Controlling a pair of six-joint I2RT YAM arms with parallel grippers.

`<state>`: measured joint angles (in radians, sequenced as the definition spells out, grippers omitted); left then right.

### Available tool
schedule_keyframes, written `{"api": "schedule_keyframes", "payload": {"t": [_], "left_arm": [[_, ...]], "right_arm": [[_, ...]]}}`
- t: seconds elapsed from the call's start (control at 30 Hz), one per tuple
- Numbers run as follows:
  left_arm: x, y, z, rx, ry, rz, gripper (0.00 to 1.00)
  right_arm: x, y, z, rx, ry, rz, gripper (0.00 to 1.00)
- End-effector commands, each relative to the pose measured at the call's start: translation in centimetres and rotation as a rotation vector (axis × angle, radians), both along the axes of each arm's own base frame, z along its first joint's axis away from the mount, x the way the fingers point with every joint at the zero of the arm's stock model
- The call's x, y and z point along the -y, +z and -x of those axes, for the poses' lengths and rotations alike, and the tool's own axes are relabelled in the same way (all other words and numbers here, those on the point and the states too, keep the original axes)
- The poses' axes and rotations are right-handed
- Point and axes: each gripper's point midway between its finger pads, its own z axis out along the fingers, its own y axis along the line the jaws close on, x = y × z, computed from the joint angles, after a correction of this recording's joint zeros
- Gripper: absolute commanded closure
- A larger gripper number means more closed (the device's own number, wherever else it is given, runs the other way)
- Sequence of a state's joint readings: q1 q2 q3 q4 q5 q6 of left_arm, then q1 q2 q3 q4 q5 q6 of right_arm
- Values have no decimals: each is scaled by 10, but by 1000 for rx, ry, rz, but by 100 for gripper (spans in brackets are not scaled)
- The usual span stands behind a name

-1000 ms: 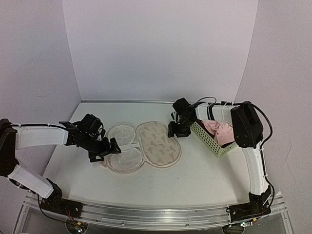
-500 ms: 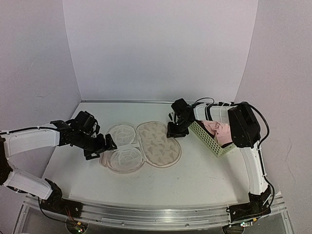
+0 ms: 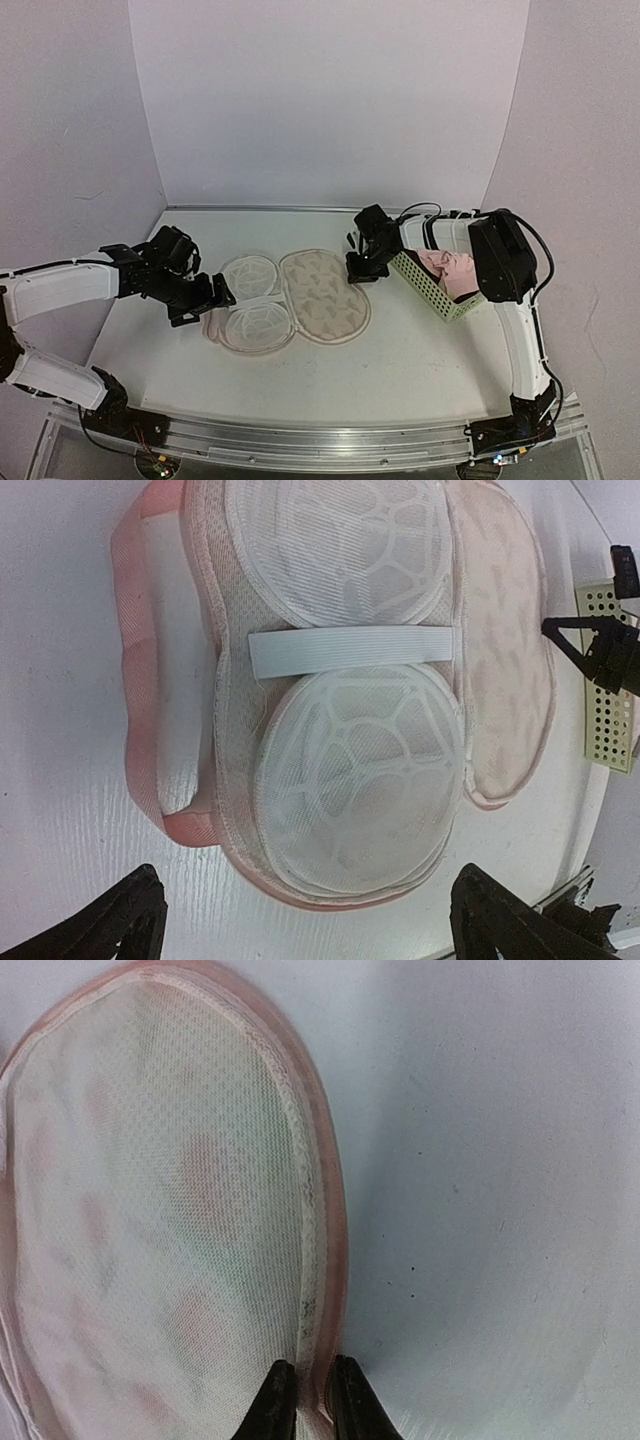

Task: Unzip the laundry bag and remove the bra
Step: Close the laundry bag at the center of the board.

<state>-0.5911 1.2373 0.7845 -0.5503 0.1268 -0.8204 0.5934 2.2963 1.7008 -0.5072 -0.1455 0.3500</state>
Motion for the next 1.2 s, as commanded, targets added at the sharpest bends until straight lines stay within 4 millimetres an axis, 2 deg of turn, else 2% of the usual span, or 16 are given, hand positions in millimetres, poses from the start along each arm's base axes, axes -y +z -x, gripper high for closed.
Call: {"api": "schedule_keyframes", "payload": {"t": [0.0,0.07,0.23,0.47,0.67,0.87,1.17], "left_arm": [[4,28,-12,76,11,22,0],[4,29,-13,79,10,19,0],[4,29,-14,78,10,12,0],[8,41,-23,106,6,16,0],[12,55,-31,133,-1,14,0],[16,67,-38,158,-16,9,0],[20,76,-47,180,-38,-7,0]], "right_arm": [[11,-4,11,-7,21,45,93],[15,-6,12,-2,27,63,100],[17,2,12,27,44,66,100],[16,35,9,87,46,37,100],[24,66,7,155,29,44,100],[31,105,5,238,19,44,100],[22,187,4,339,26,-68,100]]}}
